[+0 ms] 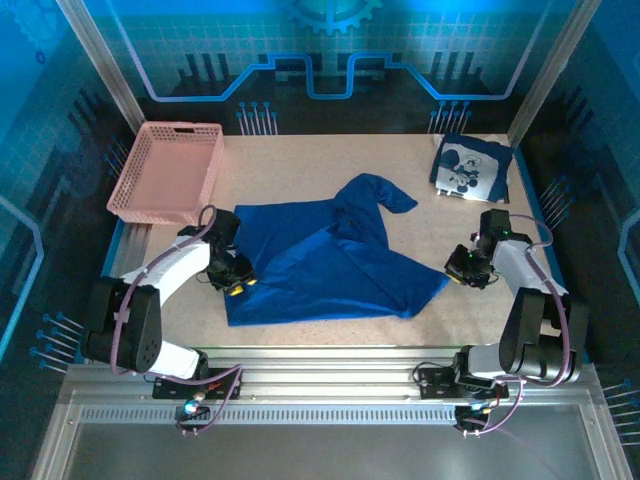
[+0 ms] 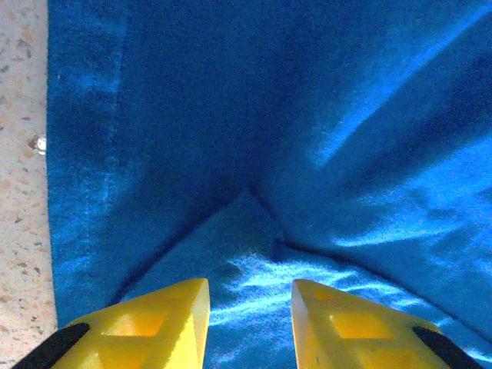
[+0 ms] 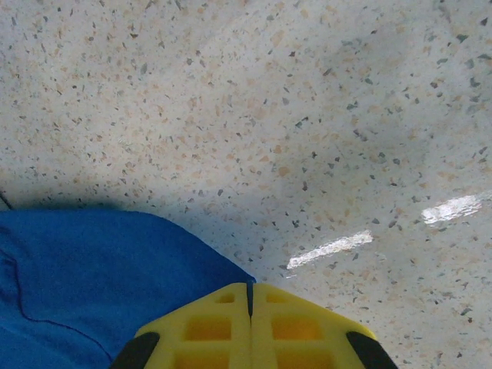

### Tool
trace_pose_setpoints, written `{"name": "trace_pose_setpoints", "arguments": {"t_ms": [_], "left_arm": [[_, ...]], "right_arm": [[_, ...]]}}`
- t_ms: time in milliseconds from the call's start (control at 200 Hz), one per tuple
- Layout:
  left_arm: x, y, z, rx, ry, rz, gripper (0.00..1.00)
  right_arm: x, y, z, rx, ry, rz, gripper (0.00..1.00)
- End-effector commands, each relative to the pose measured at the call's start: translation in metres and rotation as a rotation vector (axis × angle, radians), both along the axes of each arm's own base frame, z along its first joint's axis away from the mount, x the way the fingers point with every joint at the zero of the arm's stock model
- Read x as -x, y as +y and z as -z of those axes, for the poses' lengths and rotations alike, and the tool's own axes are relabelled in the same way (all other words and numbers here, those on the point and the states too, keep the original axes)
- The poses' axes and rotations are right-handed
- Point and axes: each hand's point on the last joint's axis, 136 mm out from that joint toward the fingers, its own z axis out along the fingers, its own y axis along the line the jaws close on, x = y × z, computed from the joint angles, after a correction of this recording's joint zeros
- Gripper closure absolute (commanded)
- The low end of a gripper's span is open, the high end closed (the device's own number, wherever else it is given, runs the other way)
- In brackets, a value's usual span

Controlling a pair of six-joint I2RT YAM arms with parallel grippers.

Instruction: Fold and stack the t-shirts

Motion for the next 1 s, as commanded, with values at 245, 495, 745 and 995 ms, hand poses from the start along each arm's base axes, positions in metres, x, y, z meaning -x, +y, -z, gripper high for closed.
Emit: {"name": "trace_pose_setpoints", "arguments": {"t_ms": [245, 495, 745, 995], "left_arm": [[-0.003, -0.009, 0.010, -0.027, 0.012, 0.020, 0.64], [-0.005, -0.012, 0.024, -0.087, 0.067, 0.068, 0.70], [-0.002, -0.010, 0.007, -0.100, 0.024, 0.065, 0.93], [0.004, -0.009, -0.032, -0.075, -0.057, 0.044, 0.93]], "right_arm": [[-0.006, -0.003, -0.001, -0.013, -0.005, -0.002, 1.00], [-0.004, -0.002, 0.002, -0.013, 0.000, -0.002, 1.00], [-0.002, -0.004, 0.000, -0.005, -0.002, -0.001, 1.00], [-0.002, -0.005, 0.001, -0.001, 0.003, -0.004, 1.00]]}}
